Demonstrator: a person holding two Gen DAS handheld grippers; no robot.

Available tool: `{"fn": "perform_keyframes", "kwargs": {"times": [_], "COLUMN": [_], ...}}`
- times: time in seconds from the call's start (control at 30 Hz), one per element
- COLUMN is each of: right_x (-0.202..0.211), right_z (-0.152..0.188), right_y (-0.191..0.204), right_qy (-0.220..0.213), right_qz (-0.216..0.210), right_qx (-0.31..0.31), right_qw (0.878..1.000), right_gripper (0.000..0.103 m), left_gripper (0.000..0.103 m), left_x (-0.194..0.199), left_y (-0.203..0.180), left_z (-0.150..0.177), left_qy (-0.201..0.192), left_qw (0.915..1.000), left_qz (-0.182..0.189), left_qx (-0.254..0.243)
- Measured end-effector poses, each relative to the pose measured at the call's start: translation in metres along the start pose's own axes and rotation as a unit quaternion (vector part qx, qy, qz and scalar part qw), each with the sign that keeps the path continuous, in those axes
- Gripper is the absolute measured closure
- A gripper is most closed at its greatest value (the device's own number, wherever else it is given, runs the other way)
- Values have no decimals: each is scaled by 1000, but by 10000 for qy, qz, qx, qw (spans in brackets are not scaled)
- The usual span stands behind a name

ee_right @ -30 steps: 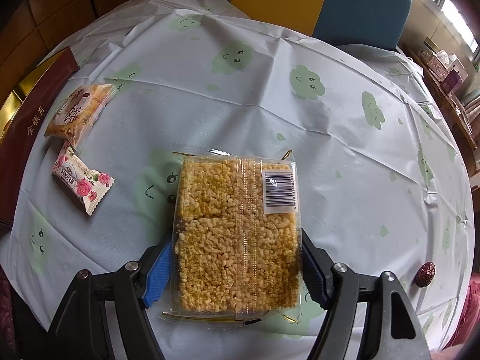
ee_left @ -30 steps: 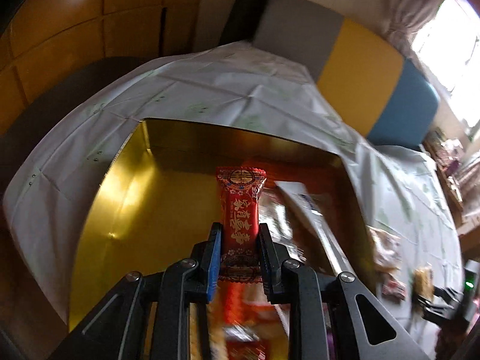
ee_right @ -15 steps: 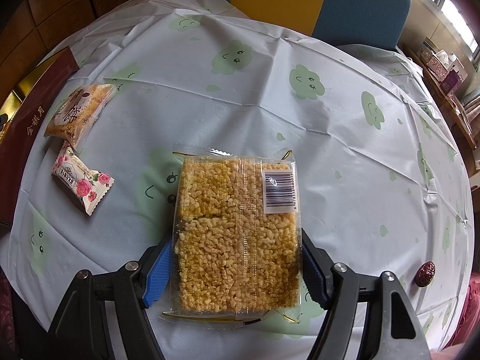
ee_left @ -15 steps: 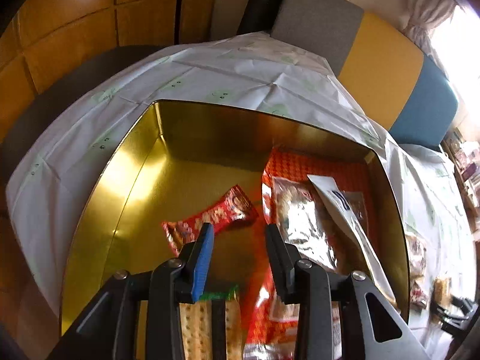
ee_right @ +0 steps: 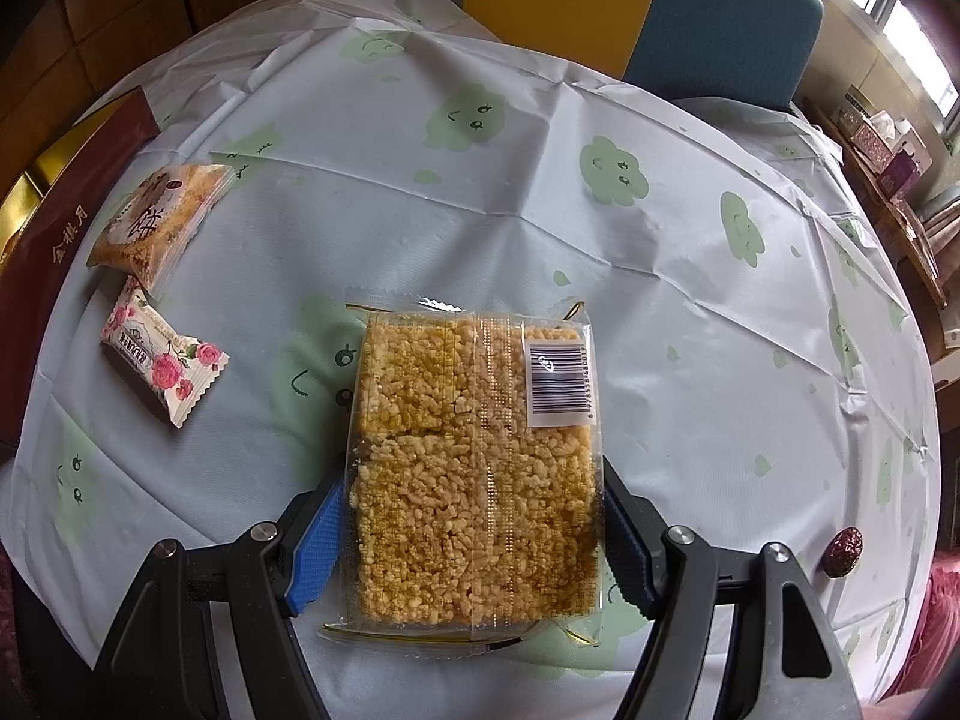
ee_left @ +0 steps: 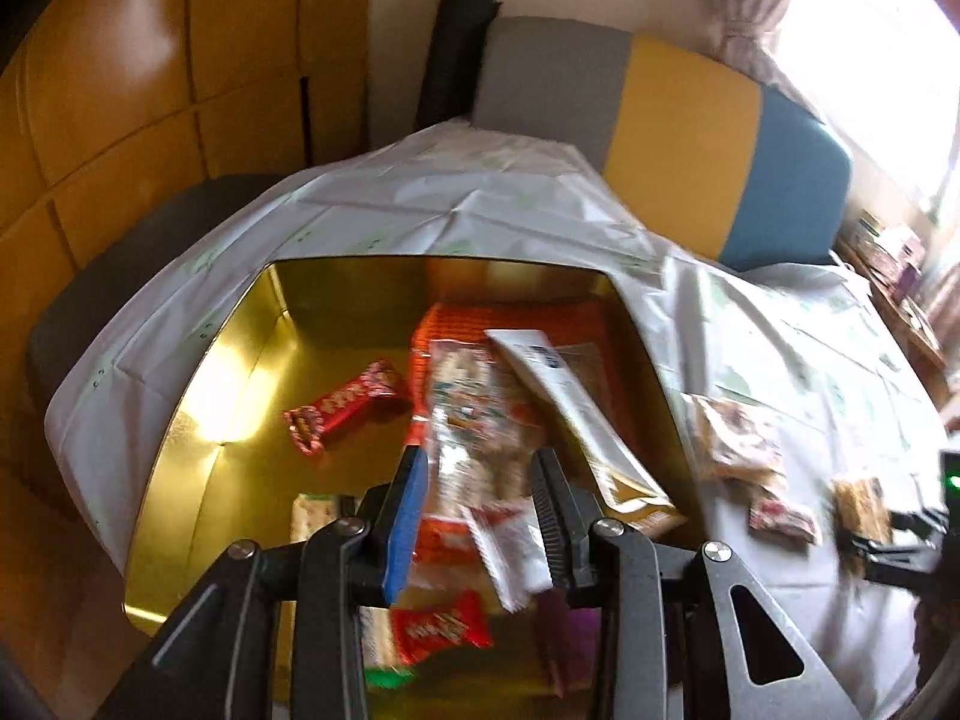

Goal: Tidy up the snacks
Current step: 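Carry the red candy into the gold tin and open the left tool, then carry the rice crispy bar into the gold tin and open the right tool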

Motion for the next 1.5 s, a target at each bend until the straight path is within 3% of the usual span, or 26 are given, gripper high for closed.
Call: {"fn": "perform_keyframes", "kwargs": {"times": [0.6, 0.9, 1.37, 1.5], "right_x": [1, 2, 2, 3], "right_z": [0, 1, 1, 2], "right_y": [1, 2, 2, 1], "right_qy": [-13, -12, -29, -38], "right_qz": [55, 64, 72, 91], "right_qx": [47, 57, 52, 34], "right_qw": [10000, 10000, 10000, 9999], "right_gripper": [28, 28, 29, 29], "left_gripper": [67, 67, 67, 67], "left_x": [38, 40, 15, 12], "left_y": [-80, -123, -155, -156], "left_z": [50, 91, 156, 162], "left_qy": [-48, 148, 670, 661], "left_qw": [9905, 9743, 9520, 9503], "left_qz": [800, 1335, 1672, 1777], "left_qx": [-1113, -1806, -2476, -2471]}}
Point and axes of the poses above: each gripper's, at about its wrist camera, not at the fingertips, and x roughly against the way its jaws point, y to its left, z to its underside, the point moved 9 cm from there along -x, roughly the way its jaws point, and after that the axes turned 5 degrees about x, right-handed, at the moved point
